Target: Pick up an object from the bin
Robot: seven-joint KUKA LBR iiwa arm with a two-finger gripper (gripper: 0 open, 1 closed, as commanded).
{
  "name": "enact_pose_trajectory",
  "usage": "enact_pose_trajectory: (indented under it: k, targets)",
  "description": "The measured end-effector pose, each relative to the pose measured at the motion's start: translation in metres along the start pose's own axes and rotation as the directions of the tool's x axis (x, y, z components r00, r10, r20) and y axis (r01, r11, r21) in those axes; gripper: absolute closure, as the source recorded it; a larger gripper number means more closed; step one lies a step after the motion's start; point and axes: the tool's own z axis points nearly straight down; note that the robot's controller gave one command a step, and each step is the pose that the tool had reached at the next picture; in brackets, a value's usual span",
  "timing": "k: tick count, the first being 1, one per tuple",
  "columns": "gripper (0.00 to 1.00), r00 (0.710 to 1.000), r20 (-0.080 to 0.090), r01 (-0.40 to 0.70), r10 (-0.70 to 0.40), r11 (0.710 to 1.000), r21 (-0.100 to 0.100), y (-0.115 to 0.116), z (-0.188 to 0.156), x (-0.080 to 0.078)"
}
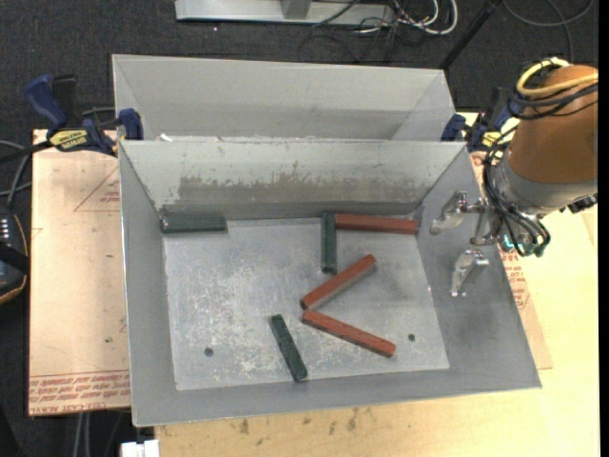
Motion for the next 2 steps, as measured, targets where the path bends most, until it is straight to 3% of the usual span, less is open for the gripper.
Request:
enact_pose_trajectory:
  k: [1,2]
  targets:
    - [0.00,1.000,0.008,0.003,-0.003,1.000,0.001,0.001,-0.004,-0.002]
    - [0.00,0.996,0.011,0.087,-0.088,0.996,0.003,0.023,0.035,0.019]
